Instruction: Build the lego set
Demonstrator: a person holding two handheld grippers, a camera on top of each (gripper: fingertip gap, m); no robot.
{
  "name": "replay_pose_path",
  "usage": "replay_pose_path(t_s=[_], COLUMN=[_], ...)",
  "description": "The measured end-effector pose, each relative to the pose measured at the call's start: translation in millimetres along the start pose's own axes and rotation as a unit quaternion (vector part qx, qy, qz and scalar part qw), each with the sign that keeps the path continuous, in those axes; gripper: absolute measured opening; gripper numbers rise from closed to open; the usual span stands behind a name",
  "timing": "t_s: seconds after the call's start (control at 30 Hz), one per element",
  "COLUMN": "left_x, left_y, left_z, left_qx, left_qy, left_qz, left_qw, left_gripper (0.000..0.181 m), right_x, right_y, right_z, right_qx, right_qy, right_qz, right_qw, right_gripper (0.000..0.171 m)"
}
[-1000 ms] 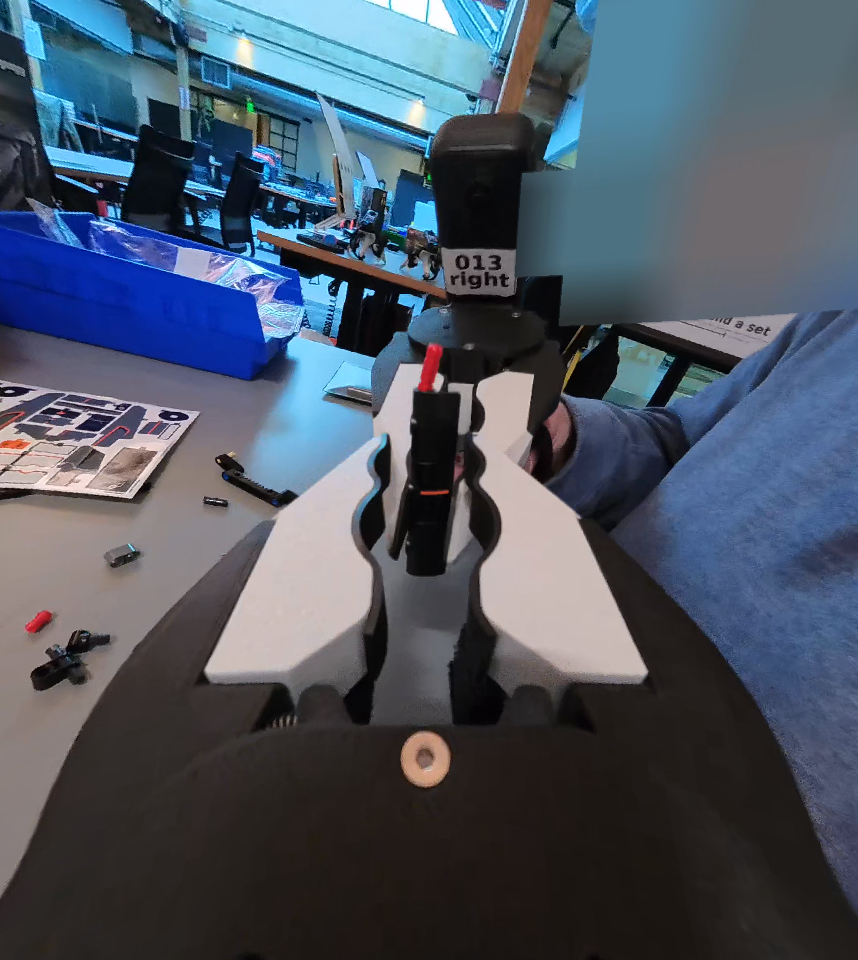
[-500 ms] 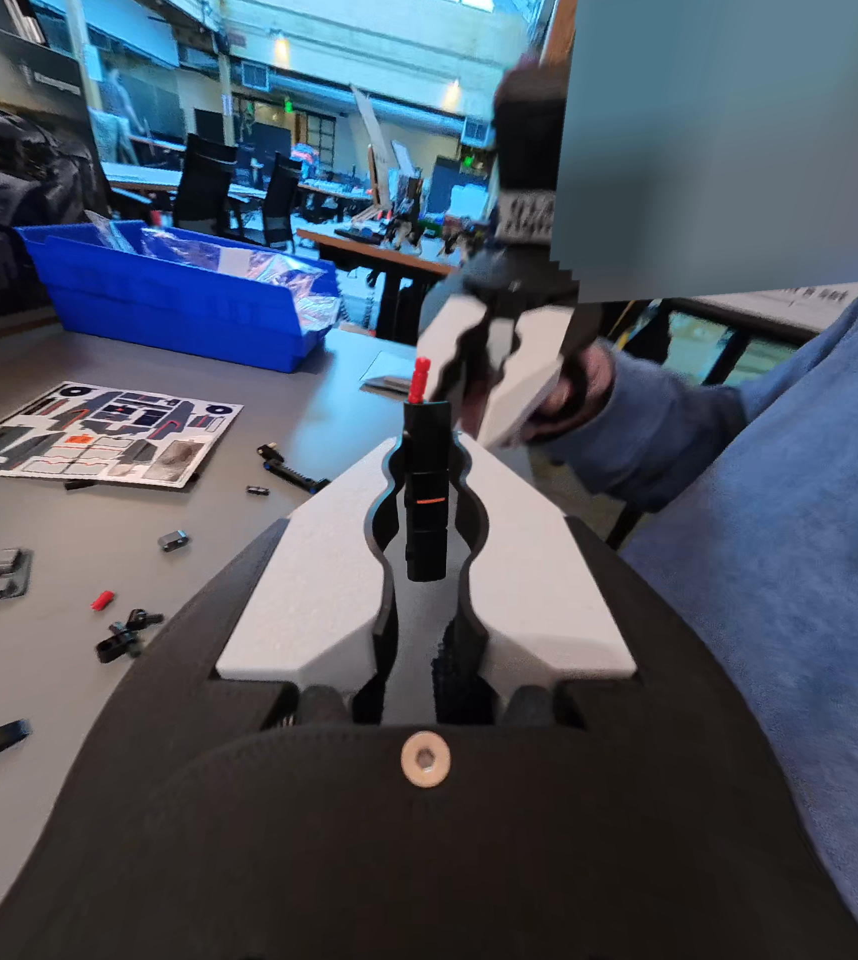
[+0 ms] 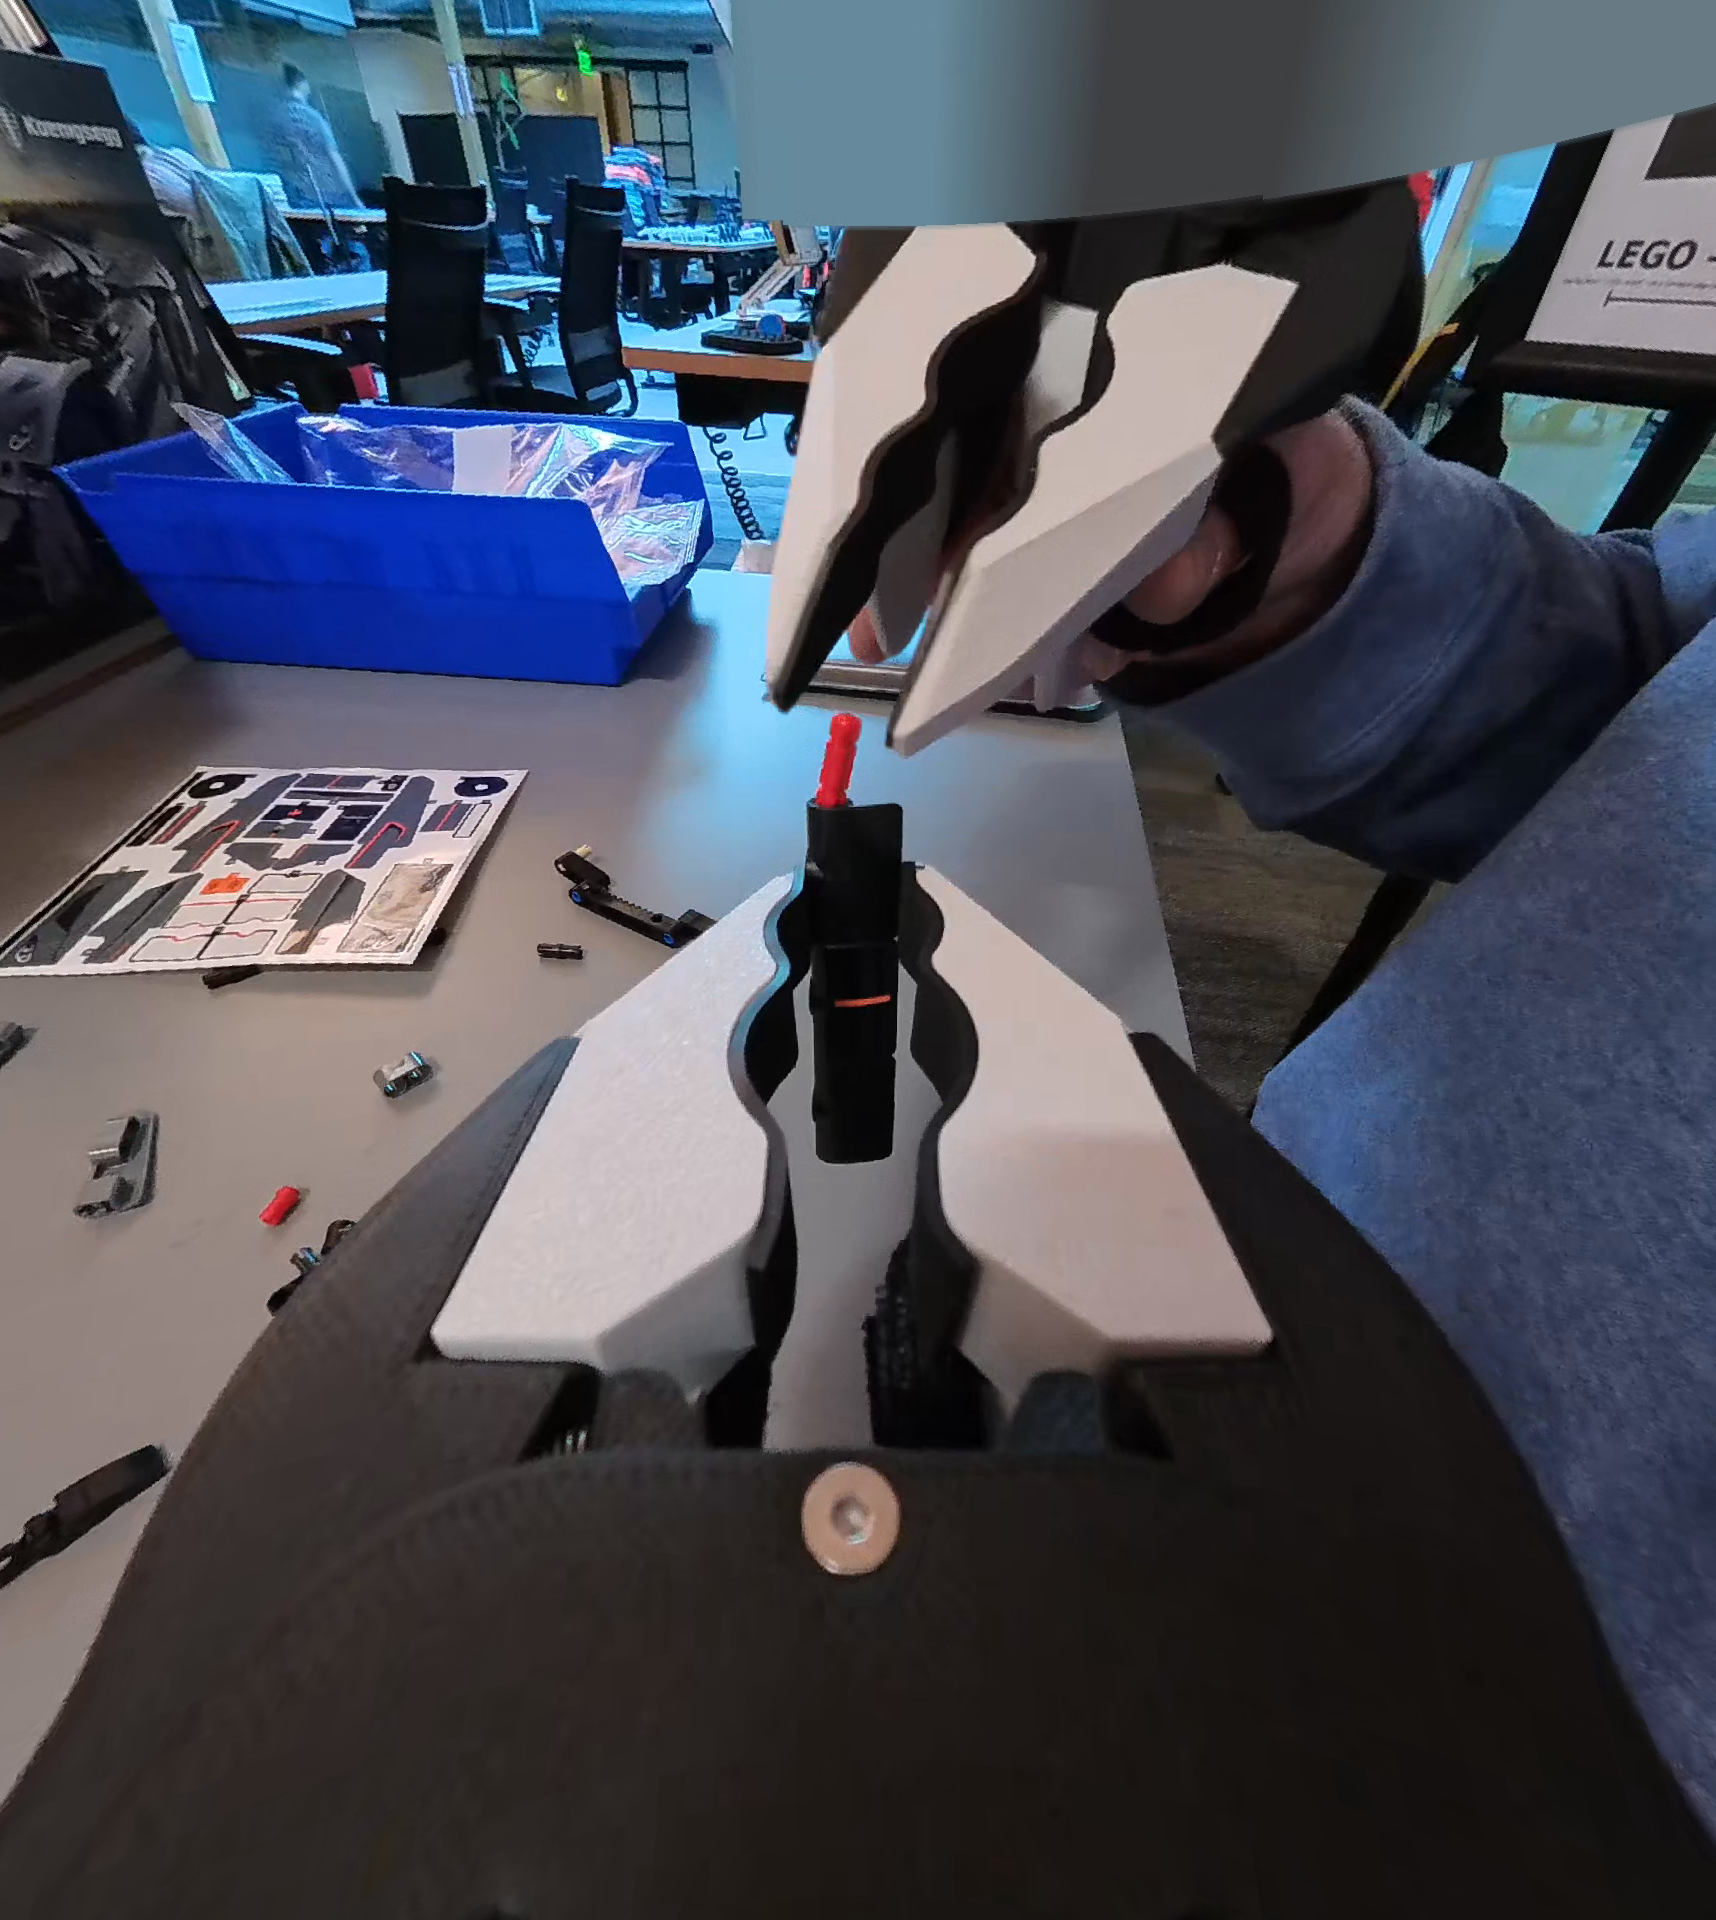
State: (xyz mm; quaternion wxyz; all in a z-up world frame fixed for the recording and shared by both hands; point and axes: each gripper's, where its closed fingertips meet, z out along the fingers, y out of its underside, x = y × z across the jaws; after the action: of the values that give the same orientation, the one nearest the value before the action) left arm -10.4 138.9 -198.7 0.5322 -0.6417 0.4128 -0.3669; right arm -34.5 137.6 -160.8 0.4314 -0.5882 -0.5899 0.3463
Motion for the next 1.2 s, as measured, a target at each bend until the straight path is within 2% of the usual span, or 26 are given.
replay_pose_path(t_s=[0.17, 0.4, 0.57, 0.73, 0.93, 1.2], left_x=[-0.7, 0.3, 1.5, 1.4, -0.7, -4.8], left_y=[-1.0, -7.4, -13.8, -15.9, -14.9, -7.4], left_z=[0.2, 0.1, 0.8, 1.8, 2.4, 2.1], left_qx=[0.004, 0.009, 0.009, 0.002, -0.022, -0.062], left_qy=[0.001, -0.002, -0.008, -0.009, -0.024, -0.048], left_qz=[-0.003, 0.007, 0.017, 0.024, 0.055, 0.095], left_qw=[1.0, 1.0, 1.0, 1.0, 0.998, 0.992], left_gripper=[0.014, 0.014, 0.014, 0.014, 0.014, 0.014], right_x=[0.1, 0.5, 2.5, 4.3, 5.3, 5.6], right_y=[2.6, -3.5, -8.2, -9.1, -8.0, -2.0], right_z=[2.6, -2.2, -8.8, -11.9, -12.9, -9.3], right_qx=[0.007, 0.067, 0.132, 0.161, 0.164, 0.124], right_qy=[-0.007, -0.03, -0.059, -0.081, -0.095, -0.093], right_qz=[0.014, 0.061, 0.115, 0.156, 0.175, 0.167], right_qw=[1.0, 0.995, 0.983, 0.971, 0.966, 0.974], right_gripper=[0.001, 0.001, 0.0, 0.0, 0.0, 0.0])
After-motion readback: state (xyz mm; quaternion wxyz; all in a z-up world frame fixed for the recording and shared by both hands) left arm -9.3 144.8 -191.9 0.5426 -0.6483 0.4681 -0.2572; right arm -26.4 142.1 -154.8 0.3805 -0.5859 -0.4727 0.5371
